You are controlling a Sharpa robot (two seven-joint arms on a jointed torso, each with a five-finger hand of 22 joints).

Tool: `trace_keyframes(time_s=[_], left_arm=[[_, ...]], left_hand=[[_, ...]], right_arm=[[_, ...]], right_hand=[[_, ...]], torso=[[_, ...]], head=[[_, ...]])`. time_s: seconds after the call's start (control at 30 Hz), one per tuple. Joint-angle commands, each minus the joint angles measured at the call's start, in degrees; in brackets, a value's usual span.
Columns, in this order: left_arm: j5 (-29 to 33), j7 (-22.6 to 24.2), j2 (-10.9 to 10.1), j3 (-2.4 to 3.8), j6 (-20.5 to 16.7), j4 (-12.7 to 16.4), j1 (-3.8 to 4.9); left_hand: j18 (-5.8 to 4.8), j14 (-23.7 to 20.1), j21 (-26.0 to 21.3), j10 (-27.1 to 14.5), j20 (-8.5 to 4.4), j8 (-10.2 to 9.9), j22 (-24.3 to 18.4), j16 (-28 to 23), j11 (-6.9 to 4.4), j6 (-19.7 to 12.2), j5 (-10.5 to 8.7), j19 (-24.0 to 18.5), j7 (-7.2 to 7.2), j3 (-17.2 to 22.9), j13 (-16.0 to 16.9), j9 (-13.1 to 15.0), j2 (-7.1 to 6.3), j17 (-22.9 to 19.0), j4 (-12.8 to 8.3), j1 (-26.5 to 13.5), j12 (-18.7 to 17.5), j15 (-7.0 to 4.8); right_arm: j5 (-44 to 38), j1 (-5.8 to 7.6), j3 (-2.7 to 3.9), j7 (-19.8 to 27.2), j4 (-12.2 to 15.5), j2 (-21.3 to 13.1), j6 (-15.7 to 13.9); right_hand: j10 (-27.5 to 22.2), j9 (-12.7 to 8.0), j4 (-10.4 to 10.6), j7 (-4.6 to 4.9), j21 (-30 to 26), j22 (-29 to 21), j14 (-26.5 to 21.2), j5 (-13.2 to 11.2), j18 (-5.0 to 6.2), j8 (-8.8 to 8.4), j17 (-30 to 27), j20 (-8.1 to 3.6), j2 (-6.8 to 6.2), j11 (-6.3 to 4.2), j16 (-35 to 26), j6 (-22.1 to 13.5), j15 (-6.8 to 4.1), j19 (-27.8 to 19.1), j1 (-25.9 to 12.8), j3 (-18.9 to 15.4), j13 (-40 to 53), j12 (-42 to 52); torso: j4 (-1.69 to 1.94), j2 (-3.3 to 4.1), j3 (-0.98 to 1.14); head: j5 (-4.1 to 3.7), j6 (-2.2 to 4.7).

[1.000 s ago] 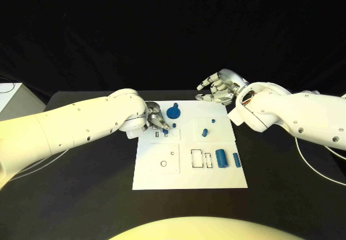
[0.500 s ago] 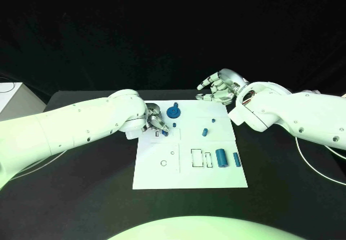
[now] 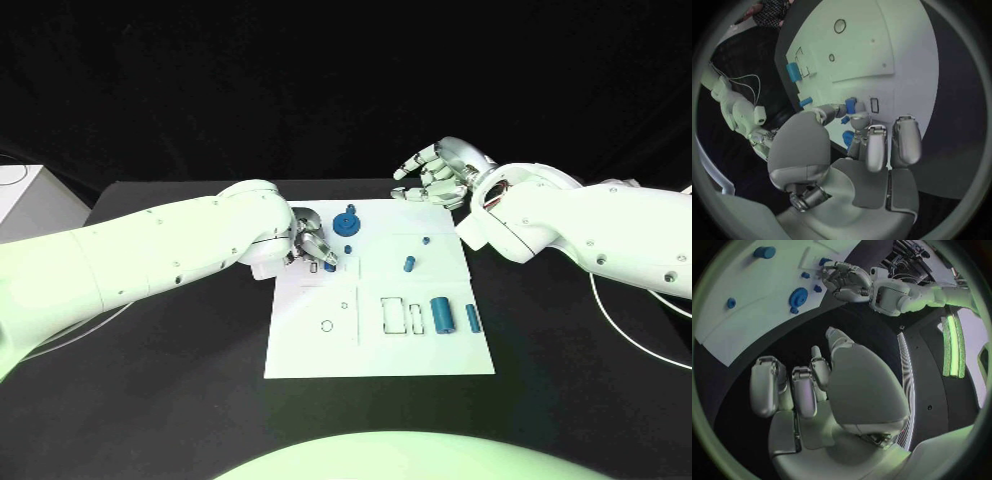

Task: Assemble the parts on the task board

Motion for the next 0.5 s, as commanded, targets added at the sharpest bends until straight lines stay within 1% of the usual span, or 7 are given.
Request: trace_keyframes(time_s=[0.03, 0.23, 0.43, 0.5], left_arm=[[0.14, -0.10, 0.13, -0.09, 1.47, 0.06, -0.14], [0.44, -0.27, 0.32, -0.12, 2.42, -0.11, -0.15], [1.01, -0.55, 0.72, -0.14, 3.59, -0.75, -0.15], [1.19, -0.63, 0.94, -0.18, 3.92, -1.07, -0.17]], left_hand=[[-0.87, 4.99, 0.20, 0.37, -0.02, 0.16, 0.05, 0.26, -0.08, 1.16, 0.30, 0.48, -0.82, 9.96, -0.05, 0.11, 0.58, 11.25, -10.39, 0.11, 0.06, -0.50], [-0.87, 5.03, 0.20, 0.51, -0.06, 0.16, 0.04, 0.31, -0.10, 1.23, 0.31, 0.49, -0.85, 9.90, 0.10, 0.17, 0.62, 11.39, -10.34, -0.04, 0.14, -0.53], [-0.89, 5.11, 0.16, 0.90, -0.13, 0.20, 0.06, 0.42, -0.23, 1.52, -0.03, 0.51, -1.06, 9.16, 0.17, 0.45, 1.02, 11.69, -9.70, -0.89, 0.16, -0.62], [-0.90, 5.13, 0.15, 1.11, -0.17, 0.22, 0.12, 0.44, -0.33, 1.63, -0.26, 0.55, -1.20, 8.60, 0.27, 0.59, 1.20, 11.74, -9.42, -1.25, 0.20, -0.68]], right_arm=[[-0.12, -0.03, 0.00, 0.30, 0.04, 0.00, 0.74], [-0.12, -0.03, 0.00, 0.32, 0.03, 0.04, 0.74], [-0.12, -0.03, 0.00, 0.34, 0.04, 0.03, 0.73], [-0.12, -0.03, 0.00, 0.34, 0.05, 0.03, 0.74]], right_hand=[[-0.22, -0.06, 0.06, -0.12, -0.23, 5.43, 4.64, 0.12, 0.82, 0.24, 10.23, -0.24, -0.08, -0.08, -0.27, -0.43, -0.45, -0.32, -0.47, 0.39, 0.53, -0.17], [-0.22, -0.06, 0.06, -0.12, -0.23, 5.43, 4.64, 0.12, 0.82, 0.24, 10.23, -0.24, -0.08, -0.08, -0.27, -0.43, -0.45, -0.32, -0.47, 0.39, 0.53, -0.17], [-0.22, -0.06, 0.06, -0.12, -0.23, 5.43, 4.64, 0.12, 0.82, 0.24, 10.23, -0.24, -0.08, -0.08, -0.27, -0.43, -0.45, -0.32, -0.47, 0.39, 0.53, -0.17], [-0.22, -0.06, 0.06, -0.12, -0.23, 5.43, 4.64, 0.12, 0.82, 0.24, 10.23, -0.24, -0.08, -0.08, -0.27, -0.43, -0.45, -0.32, -0.47, 0.39, 0.53, -0.17]], torso=[[0.03, -0.03, 0.02], [0.04, -0.01, 0.01], [-0.01, 0.03, 0.04], [-0.03, 0.04, 0.01]], head=[[-0.07, -0.03], [-0.04, -0.09], [-0.05, -0.27], [-0.05, -0.31]])
